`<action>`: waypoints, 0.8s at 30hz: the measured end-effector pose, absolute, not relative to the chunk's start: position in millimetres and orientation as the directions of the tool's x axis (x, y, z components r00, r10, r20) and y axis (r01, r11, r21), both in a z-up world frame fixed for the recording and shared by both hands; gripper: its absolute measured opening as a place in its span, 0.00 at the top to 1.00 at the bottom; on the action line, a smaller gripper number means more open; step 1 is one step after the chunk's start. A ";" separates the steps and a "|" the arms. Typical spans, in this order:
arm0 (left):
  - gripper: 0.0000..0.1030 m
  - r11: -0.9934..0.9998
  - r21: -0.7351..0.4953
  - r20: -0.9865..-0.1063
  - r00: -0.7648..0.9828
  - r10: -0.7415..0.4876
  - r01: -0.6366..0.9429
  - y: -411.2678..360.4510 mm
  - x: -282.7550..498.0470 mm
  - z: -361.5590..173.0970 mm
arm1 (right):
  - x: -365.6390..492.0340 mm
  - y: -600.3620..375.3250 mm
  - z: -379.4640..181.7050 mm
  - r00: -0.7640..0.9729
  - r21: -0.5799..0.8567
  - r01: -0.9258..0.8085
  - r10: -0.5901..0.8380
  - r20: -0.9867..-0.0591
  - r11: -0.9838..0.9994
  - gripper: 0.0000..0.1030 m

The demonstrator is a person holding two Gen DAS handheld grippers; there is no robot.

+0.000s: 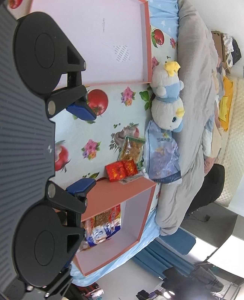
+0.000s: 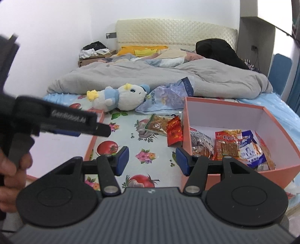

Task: Organize snacks
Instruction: 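Withdraw both open tools from the deeper box toward the remaining packets, then lower both open tools toward the green packet and red foil packet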

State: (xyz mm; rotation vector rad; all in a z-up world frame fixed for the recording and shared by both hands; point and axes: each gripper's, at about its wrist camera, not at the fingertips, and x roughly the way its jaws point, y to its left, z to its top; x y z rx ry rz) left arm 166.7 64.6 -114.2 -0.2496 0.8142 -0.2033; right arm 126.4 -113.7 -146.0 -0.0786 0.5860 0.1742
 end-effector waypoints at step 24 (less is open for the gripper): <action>0.31 0.894 -0.434 -0.683 0.608 -0.406 0.109 98.2 347.0 -213.4 | 256.9 -41.8 -228.1 0.855 -0.418 -0.122 -0.119 -0.505 0.900 0.51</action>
